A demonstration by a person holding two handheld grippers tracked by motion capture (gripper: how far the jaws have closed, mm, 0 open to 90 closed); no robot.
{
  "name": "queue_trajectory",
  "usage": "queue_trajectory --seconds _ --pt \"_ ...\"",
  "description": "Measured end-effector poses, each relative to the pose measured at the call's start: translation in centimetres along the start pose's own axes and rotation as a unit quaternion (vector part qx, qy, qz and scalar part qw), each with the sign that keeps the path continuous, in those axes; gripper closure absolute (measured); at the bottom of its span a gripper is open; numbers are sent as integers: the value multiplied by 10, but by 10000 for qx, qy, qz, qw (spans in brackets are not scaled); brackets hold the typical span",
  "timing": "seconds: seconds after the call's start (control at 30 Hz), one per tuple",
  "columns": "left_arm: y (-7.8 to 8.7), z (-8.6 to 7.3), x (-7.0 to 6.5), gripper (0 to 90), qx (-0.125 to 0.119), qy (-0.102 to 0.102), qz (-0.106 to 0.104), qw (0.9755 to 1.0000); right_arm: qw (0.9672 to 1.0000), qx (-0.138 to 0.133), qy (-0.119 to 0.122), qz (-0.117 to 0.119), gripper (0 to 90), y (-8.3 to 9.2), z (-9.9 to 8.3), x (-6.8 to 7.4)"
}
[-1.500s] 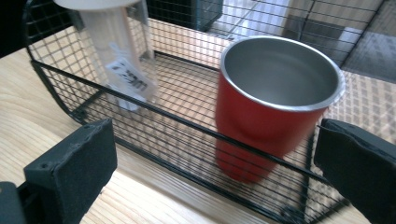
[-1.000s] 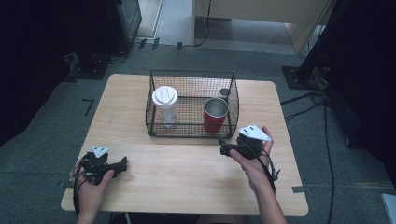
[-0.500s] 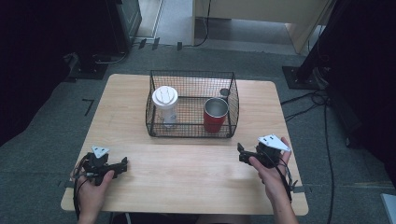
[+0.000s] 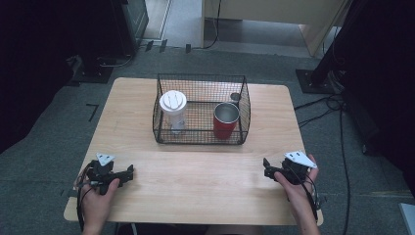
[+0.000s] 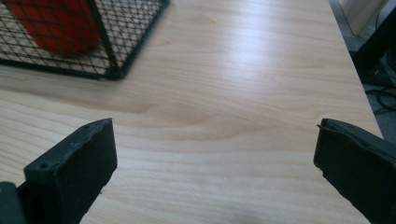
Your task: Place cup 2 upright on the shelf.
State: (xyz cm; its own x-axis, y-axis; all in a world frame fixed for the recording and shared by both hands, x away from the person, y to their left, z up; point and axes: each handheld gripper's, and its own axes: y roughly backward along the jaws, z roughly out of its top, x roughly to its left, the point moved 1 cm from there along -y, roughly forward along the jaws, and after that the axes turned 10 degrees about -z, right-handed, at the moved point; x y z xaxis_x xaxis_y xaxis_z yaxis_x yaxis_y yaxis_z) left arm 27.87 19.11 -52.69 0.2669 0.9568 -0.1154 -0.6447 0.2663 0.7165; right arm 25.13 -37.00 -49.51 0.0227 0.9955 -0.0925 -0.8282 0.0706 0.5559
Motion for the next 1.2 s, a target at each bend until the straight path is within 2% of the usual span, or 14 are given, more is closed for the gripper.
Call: queue_trajectory --seconds 0.23,0.63,0.83,1.07,1.13,1.17,1.2 --pt "0 0 0 0 1 0 0 10000 9995 194 -15 -233 0 -2 -16 -17" --pt "0 0 0 0 1 -1 0 10000 9972 491 -243 -502 0 5 -41 -47" --pt "0 0 0 0 1 0 0 10000 9944 824 -104 -649 0 0 -51 -51" --pt "0 0 0 0 6 -3 0 10000 9942 851 -192 -636 0 -1 -52 -51" --pt "0 0 0 0 -1 3 -1 10000 9943 902 -231 -525 0 -1 -52 -51" --pt "0 0 0 0 0 2 -1 10000 9943 958 -276 -383 0 -2 -52 -52" --pt "0 0 0 0 0 1 0 10000 9944 952 -270 -380 0 -2 -52 -52"
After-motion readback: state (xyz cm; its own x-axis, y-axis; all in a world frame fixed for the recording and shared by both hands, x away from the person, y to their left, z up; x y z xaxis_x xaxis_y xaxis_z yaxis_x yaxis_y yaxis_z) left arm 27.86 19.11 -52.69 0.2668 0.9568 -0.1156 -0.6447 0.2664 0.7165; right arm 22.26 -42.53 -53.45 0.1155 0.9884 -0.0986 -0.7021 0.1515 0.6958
